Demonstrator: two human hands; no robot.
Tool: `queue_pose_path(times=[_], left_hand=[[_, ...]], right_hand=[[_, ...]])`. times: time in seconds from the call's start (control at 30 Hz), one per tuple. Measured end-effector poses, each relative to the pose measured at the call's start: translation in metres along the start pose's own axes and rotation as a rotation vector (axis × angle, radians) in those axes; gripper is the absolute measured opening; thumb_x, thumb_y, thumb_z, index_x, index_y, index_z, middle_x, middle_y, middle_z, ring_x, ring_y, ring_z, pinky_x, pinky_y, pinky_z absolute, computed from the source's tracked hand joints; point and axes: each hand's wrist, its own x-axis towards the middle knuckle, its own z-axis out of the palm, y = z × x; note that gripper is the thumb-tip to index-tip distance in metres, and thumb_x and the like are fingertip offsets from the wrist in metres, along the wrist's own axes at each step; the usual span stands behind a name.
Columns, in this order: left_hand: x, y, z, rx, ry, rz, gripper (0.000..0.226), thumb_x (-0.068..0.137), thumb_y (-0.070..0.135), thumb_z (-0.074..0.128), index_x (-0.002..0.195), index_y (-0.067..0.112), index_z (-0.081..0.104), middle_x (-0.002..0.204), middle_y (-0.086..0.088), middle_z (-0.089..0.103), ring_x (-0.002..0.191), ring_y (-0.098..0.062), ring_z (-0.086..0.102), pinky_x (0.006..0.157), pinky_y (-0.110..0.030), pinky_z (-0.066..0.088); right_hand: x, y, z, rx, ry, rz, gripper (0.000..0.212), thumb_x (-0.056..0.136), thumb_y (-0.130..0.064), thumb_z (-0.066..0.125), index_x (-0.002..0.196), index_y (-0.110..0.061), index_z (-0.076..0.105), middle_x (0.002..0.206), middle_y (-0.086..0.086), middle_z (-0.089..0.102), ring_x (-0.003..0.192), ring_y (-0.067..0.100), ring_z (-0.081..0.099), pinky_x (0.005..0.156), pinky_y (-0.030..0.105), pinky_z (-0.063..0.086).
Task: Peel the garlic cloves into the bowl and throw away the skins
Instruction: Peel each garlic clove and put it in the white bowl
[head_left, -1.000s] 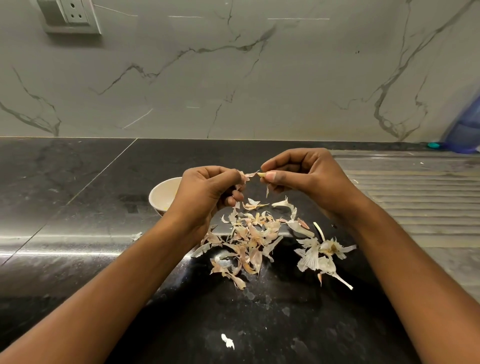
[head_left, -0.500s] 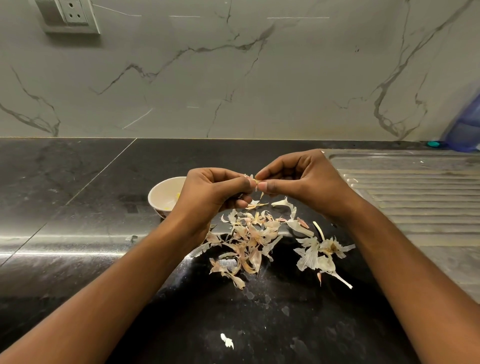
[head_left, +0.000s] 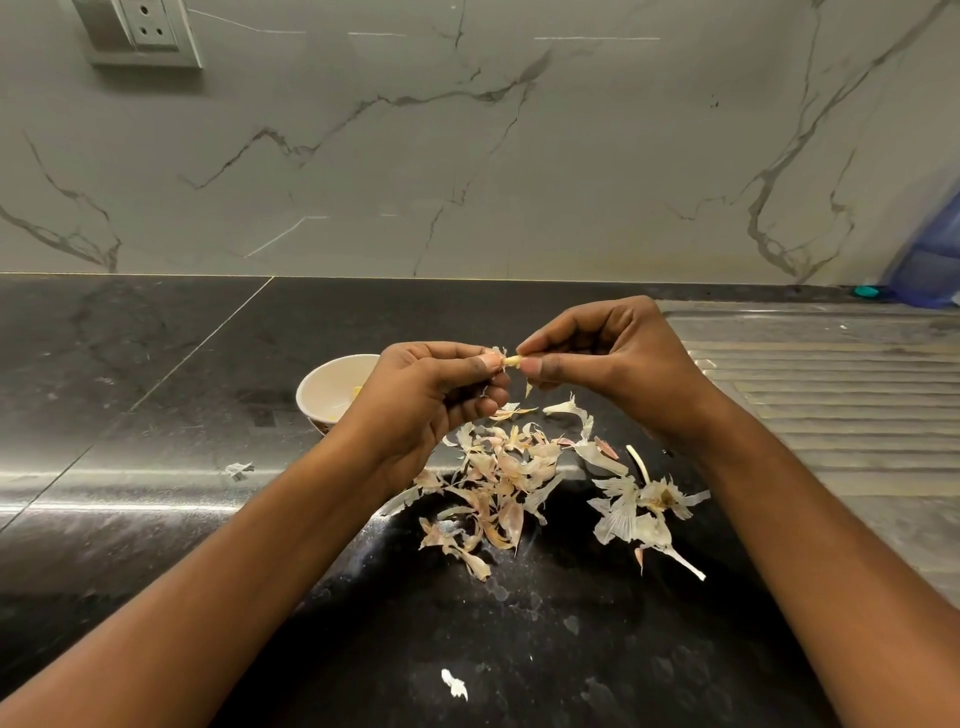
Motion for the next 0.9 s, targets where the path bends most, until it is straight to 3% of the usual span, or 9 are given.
queue_pose_path(times=[0.3,0.5,0.67,0.73,0.9], left_hand=[[0.002,-0.001,-0.005,0.066,0.007,0.052,0.010,0.096,0.001,0.068,0.102,-0.004,0.075,0.083,-0.015,0.073,0.068,-0.018,0.070,0.062,-0.022,0.060],[0.001,-0.011,-0.005,0.609,0.013,0.346,0.006,0.093,0.011,0.078,0.095,0.006,0.080,0.077,-0.008,0.078,0.068,-0.022,0.074,0.065,-0.027,0.062],[0.001,-0.020,-0.002,0.830,-0.010,0.467,0.006,0.095,0.016,0.078,0.093,0.015,0.083,0.065,0.010,0.072,0.053,-0.002,0.063,0.054,-0.015,0.048],[0.000,-0.021,-0.001,0.881,-0.038,0.468,0.008,0.096,0.018,0.075,0.095,0.016,0.083,0.067,0.013,0.071,0.056,0.000,0.063,0.055,-0.012,0.045],[-0.007,-0.022,0.006,0.998,-0.188,0.488,0.014,0.098,0.016,0.069,0.103,0.016,0.082,0.090,0.007,0.079,0.077,-0.001,0.072,0.072,-0.025,0.062]], right_hand=[[0.001,0.001,0.000,0.218,0.042,0.081,0.020,0.090,-0.013,0.079,0.109,-0.009,0.079,0.101,0.015,0.081,0.088,0.024,0.077,0.081,0.032,0.063],[0.001,0.001,-0.002,0.276,0.040,0.112,0.022,0.095,-0.017,0.073,0.113,-0.006,0.078,0.102,0.017,0.080,0.086,0.022,0.075,0.080,0.032,0.063],[0.002,0.003,-0.001,0.223,0.052,0.102,0.024,0.090,-0.024,0.075,0.111,-0.012,0.081,0.099,0.012,0.080,0.087,0.021,0.074,0.080,0.029,0.061],[0.004,0.003,0.002,0.185,0.069,0.096,0.023,0.088,-0.026,0.077,0.108,-0.015,0.082,0.097,0.008,0.081,0.088,0.019,0.074,0.080,0.027,0.061],[0.025,-0.011,0.010,0.072,0.022,0.115,0.021,0.092,-0.024,0.079,0.111,-0.013,0.083,0.104,0.006,0.081,0.094,0.020,0.073,0.085,0.031,0.061]])
